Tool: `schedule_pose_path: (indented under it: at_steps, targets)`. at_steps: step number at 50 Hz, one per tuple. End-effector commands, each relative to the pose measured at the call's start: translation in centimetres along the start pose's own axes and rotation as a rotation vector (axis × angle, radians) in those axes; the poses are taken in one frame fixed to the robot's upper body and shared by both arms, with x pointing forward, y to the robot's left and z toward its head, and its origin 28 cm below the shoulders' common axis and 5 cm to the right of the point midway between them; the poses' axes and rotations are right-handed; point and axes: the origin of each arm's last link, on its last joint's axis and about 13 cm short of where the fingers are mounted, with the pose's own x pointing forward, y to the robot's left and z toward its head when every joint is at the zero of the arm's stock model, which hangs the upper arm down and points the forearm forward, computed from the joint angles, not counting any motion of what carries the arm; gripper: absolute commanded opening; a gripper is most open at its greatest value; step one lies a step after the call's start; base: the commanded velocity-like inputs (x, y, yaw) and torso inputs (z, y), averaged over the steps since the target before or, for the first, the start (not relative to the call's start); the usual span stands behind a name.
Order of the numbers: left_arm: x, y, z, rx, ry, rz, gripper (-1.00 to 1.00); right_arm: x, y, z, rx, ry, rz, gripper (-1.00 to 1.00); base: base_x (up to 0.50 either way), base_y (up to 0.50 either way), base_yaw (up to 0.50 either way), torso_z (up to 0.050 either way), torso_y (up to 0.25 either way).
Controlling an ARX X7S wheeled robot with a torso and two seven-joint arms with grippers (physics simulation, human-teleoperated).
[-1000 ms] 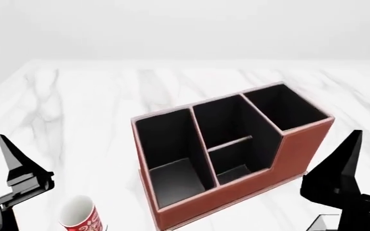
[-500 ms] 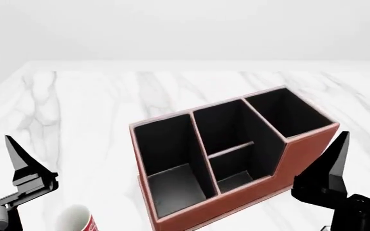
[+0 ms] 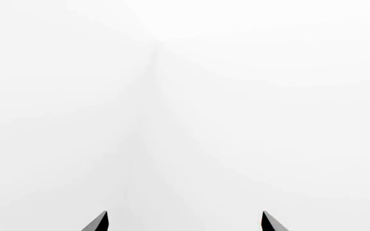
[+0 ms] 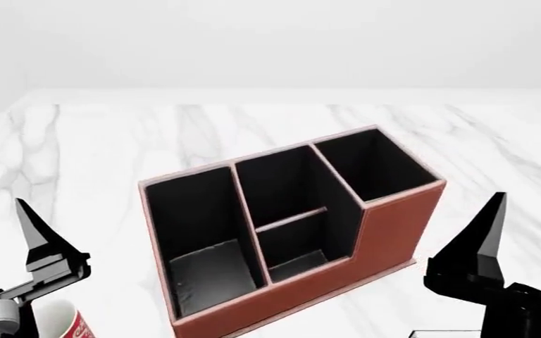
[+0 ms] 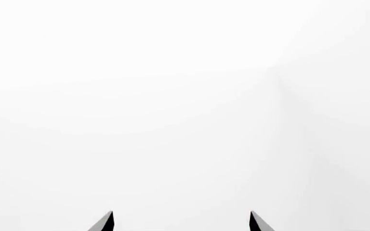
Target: Pick up the book and place it in the back compartment of the caddy.
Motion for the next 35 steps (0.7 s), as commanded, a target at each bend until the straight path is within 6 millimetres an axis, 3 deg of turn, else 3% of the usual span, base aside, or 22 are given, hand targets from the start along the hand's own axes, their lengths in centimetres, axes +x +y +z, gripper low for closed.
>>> schedule_pose_path:
  at_steps: [1,13,18,28,35]
  targets:
    - [0.0,0.2,-0.1,0.011,-0.009,-0.001,1.0,0.0,-0.1,0.0,-0.019,-0.008,0.004,1.0,0.0,0.0,0.0,0.0,0.0]
    - [-0.1,0.0,-0.1,0.012,-0.001,-0.018,1.0,0.0,0.0,-0.1,-0.025,-0.001,-0.003,1.0,0.0,0.0,0.0,0.0,0.0]
    - [-0.2,-0.8,-0.2,0.005,0.036,-0.106,1.0,-0.1,0.0,-0.1,-0.026,0.0,-0.002,1.0,0.0,0.0,0.0,0.0,0.0]
    - [-1.6,-6.4,0.1,-0.06,0.141,-0.599,1.0,-0.2,0.2,0.1,-0.019,0.003,0.009,1.0,0.0,0.0,0.0,0.0,0.0]
    - [-2.2,-8.6,-0.9,-0.073,0.169,-0.709,1.0,-0.3,0.2,0.0,-0.017,0.007,0.013,1.0,0.0,0.0,0.0,0.0,0.0]
